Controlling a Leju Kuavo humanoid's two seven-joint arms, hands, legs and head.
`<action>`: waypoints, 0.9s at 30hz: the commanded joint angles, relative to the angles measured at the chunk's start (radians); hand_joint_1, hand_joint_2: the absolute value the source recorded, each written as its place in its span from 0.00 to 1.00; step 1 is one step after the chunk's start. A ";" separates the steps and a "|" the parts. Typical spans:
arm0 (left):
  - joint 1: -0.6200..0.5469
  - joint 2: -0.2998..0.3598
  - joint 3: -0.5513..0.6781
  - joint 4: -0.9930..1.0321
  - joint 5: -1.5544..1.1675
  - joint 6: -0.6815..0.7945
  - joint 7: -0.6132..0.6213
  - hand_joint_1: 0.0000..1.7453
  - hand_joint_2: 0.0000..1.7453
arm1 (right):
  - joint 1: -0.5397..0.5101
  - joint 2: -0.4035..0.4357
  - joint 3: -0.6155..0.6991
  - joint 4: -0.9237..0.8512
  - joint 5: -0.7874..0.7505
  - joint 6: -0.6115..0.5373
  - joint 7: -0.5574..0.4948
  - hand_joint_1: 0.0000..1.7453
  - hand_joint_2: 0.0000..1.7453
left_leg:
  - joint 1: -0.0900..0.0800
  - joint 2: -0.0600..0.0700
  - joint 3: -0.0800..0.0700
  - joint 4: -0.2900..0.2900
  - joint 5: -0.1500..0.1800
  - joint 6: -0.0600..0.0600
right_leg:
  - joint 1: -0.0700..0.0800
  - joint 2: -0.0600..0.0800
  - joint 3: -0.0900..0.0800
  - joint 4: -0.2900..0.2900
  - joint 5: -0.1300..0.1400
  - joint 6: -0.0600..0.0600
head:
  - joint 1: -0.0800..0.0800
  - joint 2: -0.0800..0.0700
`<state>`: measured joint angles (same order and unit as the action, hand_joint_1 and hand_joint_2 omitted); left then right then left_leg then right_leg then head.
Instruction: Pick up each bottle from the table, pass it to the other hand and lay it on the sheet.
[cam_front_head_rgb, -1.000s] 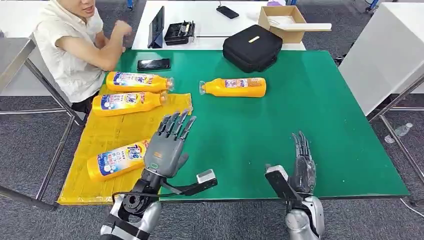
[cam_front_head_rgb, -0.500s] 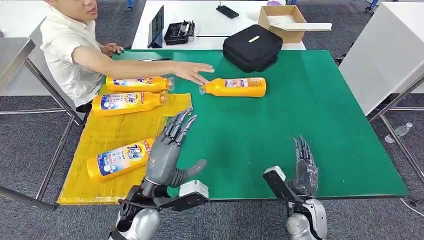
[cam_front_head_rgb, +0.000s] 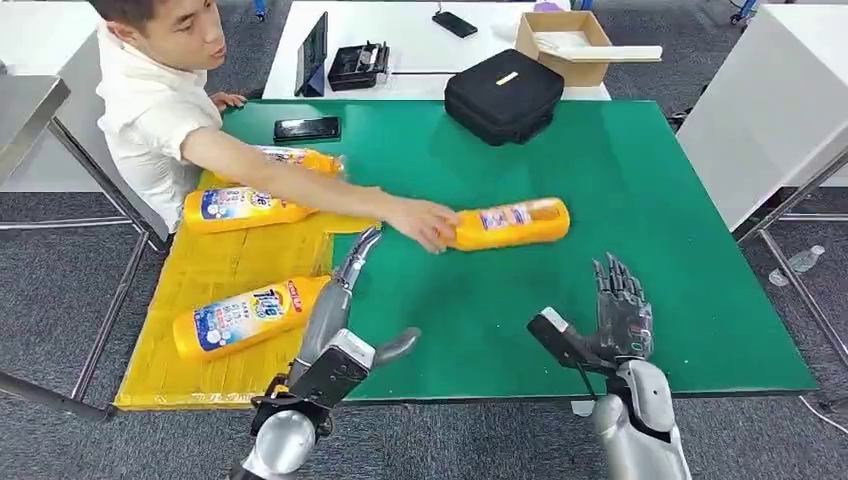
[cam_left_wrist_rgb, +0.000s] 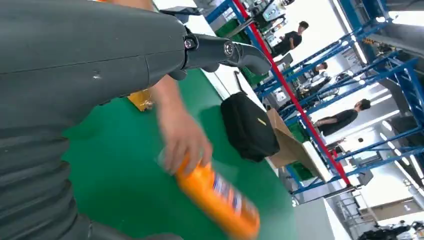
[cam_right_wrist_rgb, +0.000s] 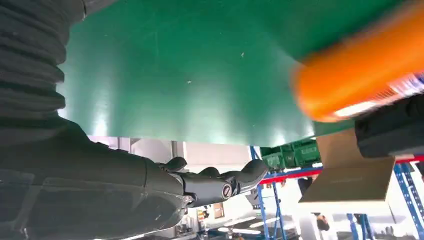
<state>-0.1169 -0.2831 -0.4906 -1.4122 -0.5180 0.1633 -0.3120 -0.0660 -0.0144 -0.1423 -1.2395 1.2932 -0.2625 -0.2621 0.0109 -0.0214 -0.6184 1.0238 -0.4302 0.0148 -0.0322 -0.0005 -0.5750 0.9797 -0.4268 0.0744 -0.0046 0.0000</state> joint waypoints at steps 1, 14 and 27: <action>-0.026 -0.066 0.006 0.084 -0.027 0.002 -0.002 0.00 1.00 | -0.133 -0.060 0.070 0.227 0.018 0.017 0.023 0.00 1.00 | 0.001 0.002 0.002 0.000 -0.001 0.000 | 0.001 0.001 0.002 -0.001 0.000 -0.003 | 0.000 0.000; -0.039 -0.066 -0.018 0.103 -0.048 -0.001 -0.016 0.00 1.00 | -0.183 -0.052 0.156 0.266 0.038 0.011 0.040 0.00 1.00 | 0.001 0.001 0.000 0.000 0.000 0.000 | 0.001 0.001 0.000 0.000 0.000 -0.002 | 0.000 0.000; -0.039 -0.066 -0.018 0.103 -0.048 -0.001 -0.016 0.00 1.00 | -0.183 -0.052 0.156 0.266 0.038 0.011 0.040 0.00 1.00 | 0.001 0.002 0.001 0.001 -0.001 0.000 | 0.001 0.001 0.002 0.000 -0.001 -0.003 | 0.000 0.000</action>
<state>-0.1305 -0.2853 -0.5058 -1.3752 -0.5669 0.1625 -0.3292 -0.2107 -0.0557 -0.0164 -1.0376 1.3283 -0.2541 -0.2258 0.0111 -0.0214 -0.6189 1.0238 -0.4303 0.0146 -0.0321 0.0000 -0.5756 0.9799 -0.4271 0.0746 -0.0046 0.0000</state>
